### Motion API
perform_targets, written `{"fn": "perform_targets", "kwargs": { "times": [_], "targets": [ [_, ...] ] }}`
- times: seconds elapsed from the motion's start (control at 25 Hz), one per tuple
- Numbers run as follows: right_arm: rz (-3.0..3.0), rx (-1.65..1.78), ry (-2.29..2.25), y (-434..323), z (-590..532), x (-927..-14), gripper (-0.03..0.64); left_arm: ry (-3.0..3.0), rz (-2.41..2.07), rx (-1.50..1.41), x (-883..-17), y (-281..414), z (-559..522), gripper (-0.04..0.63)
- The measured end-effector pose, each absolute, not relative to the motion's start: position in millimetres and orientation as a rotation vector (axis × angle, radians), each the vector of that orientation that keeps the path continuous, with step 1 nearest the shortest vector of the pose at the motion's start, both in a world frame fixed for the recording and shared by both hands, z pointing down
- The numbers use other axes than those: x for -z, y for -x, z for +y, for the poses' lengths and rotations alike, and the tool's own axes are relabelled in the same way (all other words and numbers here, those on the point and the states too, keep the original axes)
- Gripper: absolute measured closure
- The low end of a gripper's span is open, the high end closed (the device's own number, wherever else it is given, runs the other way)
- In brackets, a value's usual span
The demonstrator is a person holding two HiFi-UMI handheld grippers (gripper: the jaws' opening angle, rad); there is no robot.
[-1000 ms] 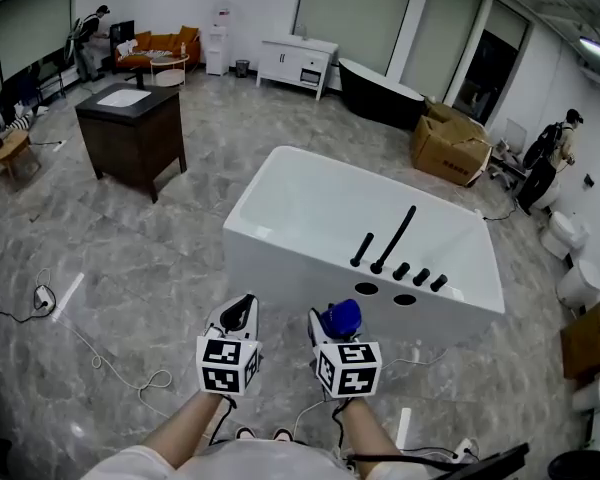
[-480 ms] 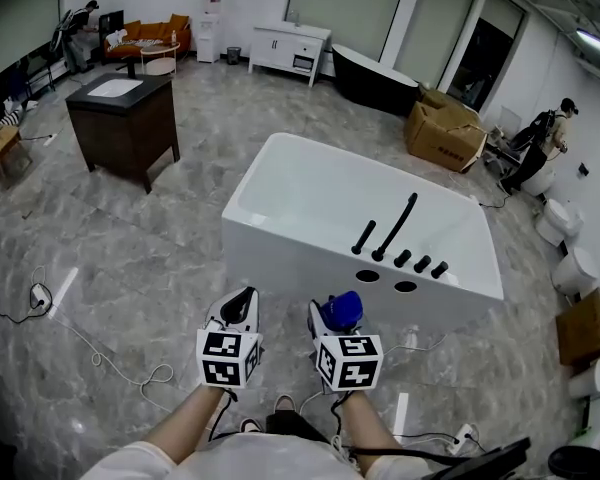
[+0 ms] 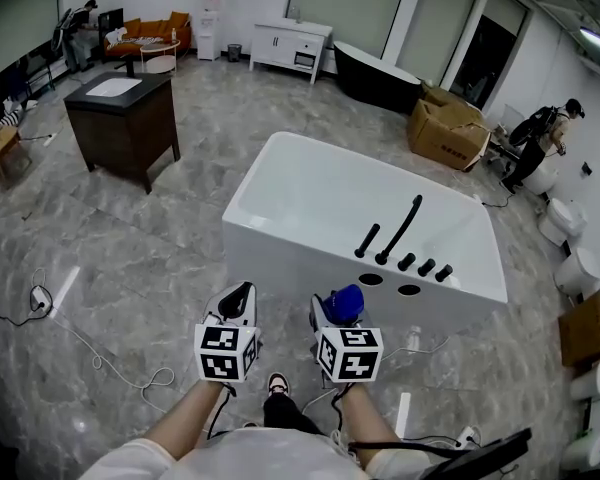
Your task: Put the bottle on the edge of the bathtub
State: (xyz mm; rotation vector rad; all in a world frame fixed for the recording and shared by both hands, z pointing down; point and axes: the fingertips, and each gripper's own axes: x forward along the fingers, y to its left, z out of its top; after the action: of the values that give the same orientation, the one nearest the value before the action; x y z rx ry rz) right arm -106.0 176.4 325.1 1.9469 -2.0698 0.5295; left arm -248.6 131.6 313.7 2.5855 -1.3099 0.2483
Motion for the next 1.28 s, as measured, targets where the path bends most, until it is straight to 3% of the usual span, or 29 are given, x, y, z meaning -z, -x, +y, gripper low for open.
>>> {"fn": "perform_targets", "kwargs": {
  "times": [1.28],
  "targets": [
    [-2.130,-0.651,-1.913,7.2,4.0,-351.9,0.451,-2.553,-1.372,-0.392,-338.7,157.2,-25.1,0.571]
  ]
}}
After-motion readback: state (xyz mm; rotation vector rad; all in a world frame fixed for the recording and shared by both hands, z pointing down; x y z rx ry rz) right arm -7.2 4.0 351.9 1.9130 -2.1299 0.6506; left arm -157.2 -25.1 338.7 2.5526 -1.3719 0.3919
